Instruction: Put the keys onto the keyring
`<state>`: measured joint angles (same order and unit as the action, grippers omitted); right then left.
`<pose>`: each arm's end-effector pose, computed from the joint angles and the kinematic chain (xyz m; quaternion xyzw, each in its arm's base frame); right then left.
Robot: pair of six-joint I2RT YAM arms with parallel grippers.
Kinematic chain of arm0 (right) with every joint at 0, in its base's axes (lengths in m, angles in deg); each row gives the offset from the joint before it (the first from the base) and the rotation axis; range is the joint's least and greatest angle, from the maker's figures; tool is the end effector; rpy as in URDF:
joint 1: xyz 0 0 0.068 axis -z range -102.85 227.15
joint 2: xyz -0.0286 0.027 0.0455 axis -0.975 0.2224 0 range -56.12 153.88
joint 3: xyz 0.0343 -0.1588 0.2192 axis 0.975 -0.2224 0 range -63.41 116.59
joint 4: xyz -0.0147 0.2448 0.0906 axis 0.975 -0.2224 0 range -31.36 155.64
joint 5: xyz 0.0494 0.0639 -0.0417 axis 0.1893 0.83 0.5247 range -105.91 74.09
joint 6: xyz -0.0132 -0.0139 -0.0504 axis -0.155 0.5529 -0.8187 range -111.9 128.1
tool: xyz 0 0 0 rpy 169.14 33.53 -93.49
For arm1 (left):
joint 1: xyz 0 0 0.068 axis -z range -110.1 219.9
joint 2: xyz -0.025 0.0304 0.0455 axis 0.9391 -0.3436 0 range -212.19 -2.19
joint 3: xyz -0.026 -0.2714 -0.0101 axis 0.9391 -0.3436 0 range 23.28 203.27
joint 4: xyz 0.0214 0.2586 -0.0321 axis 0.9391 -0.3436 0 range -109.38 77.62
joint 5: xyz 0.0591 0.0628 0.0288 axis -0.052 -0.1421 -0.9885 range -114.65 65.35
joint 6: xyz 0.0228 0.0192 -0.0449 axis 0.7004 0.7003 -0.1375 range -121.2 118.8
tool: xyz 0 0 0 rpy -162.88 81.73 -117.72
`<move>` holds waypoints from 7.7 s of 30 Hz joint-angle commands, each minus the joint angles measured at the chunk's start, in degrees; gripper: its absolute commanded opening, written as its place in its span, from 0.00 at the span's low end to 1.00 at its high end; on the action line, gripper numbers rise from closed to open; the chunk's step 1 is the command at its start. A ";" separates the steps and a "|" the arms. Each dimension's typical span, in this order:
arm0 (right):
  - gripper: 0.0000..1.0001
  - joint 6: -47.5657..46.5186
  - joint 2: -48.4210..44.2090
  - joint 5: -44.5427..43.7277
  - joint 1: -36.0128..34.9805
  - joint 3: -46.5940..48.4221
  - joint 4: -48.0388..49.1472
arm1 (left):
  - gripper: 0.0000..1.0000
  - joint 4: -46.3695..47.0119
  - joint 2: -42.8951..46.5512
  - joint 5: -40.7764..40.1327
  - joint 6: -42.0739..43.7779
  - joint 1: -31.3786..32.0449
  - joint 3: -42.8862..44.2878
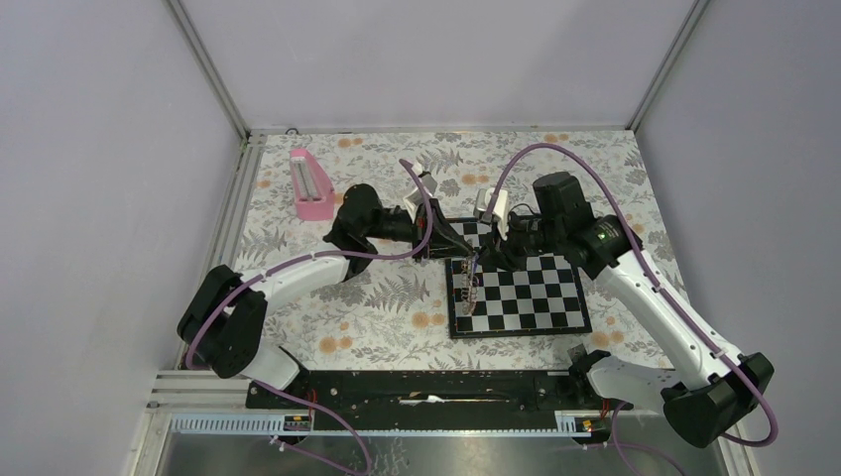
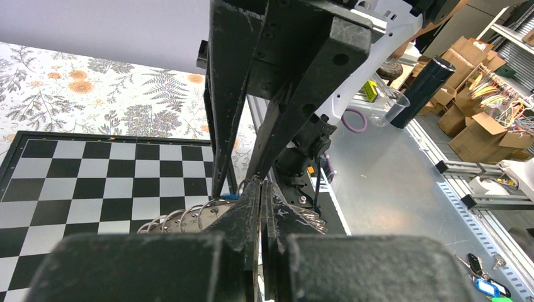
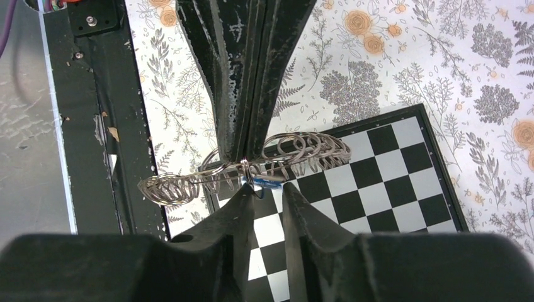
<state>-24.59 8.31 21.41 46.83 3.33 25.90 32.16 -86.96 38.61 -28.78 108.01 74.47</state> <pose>0.1873 0.1345 0.3594 -0.5647 0.6502 0.2781 0.4254 0.2334 -0.2236 0.3081 0.4526 0.5023 -0.6366 0.3709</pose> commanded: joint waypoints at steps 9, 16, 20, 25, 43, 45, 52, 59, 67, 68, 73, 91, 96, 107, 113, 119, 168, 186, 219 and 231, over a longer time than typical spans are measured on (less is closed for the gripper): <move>0.04 2.45 -1.37 0.21 0.18 -2.70 6.93 | 0.00 9.34 0.19 -6.73 -5.66 -0.27 -0.87; 0.02 5.30 -0.65 -2.12 -0.24 -3.52 9.18 | 0.00 9.28 -1.54 -11.94 -8.16 -0.67 0.23; 0.04 6.75 0.44 -2.83 -0.65 -3.81 10.25 | 0.00 9.25 -2.71 -12.46 -8.66 -0.59 0.55; 0.28 6.82 -0.14 -3.64 -0.68 -3.84 10.25 | 0.00 9.38 -2.53 -11.06 -7.66 -0.67 0.04; 0.35 4.07 -5.60 -0.93 2.29 -2.49 7.76 | 0.00 18.19 -2.73 -2.81 -10.45 -1.80 -1.52; 0.35 4.36 -4.86 0.27 2.30 -1.73 7.76 | 0.00 19.44 -3.06 -1.96 -11.26 -1.80 -1.54; 0.35 5.00 -2.78 3.30 2.29 -0.04 8.33 | 0.00 20.80 -3.13 -0.64 -11.48 -1.72 -2.31; 0.35 5.00 -1.92 6.67 2.30 0.53 7.94 | 0.00 20.42 -2.87 -0.40 -10.84 -1.73 -2.43; 0.25 4.93 -0.80 8.83 2.29 0.21 7.97 | 0.00 20.66 -2.99 -0.33 -11.02 -1.76 -2.33; 0.23 4.94 -0.67 8.89 2.30 0.15 8.02 | 0.00 20.68 -2.99 -0.31 -11.08 -1.73 -2.33; 0.00 3.97 -0.57 8.75 2.29 0.28 7.52 | 0.00 20.81 -2.87 -0.48 -10.81 -1.75 -2.48; 0.00 -1.27 11.74 -4.53 -2.65 18.84 -16.04 | 0.45 -26.23 0.40 -2.60 26.85 -1.90 10.20; 0.00 -1.26 13.00 -4.84 -2.97 19.19 -16.94 | 0.43 -22.93 0.09 -2.09 24.74 -1.81 9.34; 0.00 -0.94 13.27 -4.71 -3.06 18.36 -16.65 | 0.34 -16.23 -0.43 -0.68 20.06 -1.36 6.72; 0.00 -0.15 12.69 -4.32 -3.04 17.16 -15.06 | 0.32 -16.23 -0.87 -0.35 20.07 -0.69 6.70; 0.00 0.08 12.61 -4.27 -3.05 17.10 -14.58 | 0.29 -16.32 -1.23 0.21 20.00 -0.16 6.56; 0.15 -3.78 0.68 -1.04 -3.06 2.59 -1.01 | 0.00 9.78 -0.40 0.61 -4.47 -0.84 -0.04; 0.00 -0.58 0.50 -5.75 -3.57 -0.21 4.48 | 0.00 8.65 -2.81 -10.80 -11.71 -0.84 0.68; 0.34 5.54 -1.11 7.62 1.33 1.83 4.97 | 0.00 16.49 -3.04 1.05 -6.66 -1.63 -0.84; 0.19 4.96 0.00 8.85 1.32 1.77 5.00 | 0.00 16.46 -2.95 1.36 -6.09 -1.62 -1.27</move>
<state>-19.67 7.96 27.77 47.87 2.63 30.38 44.70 -90.55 39.27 -36.08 106.48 73.05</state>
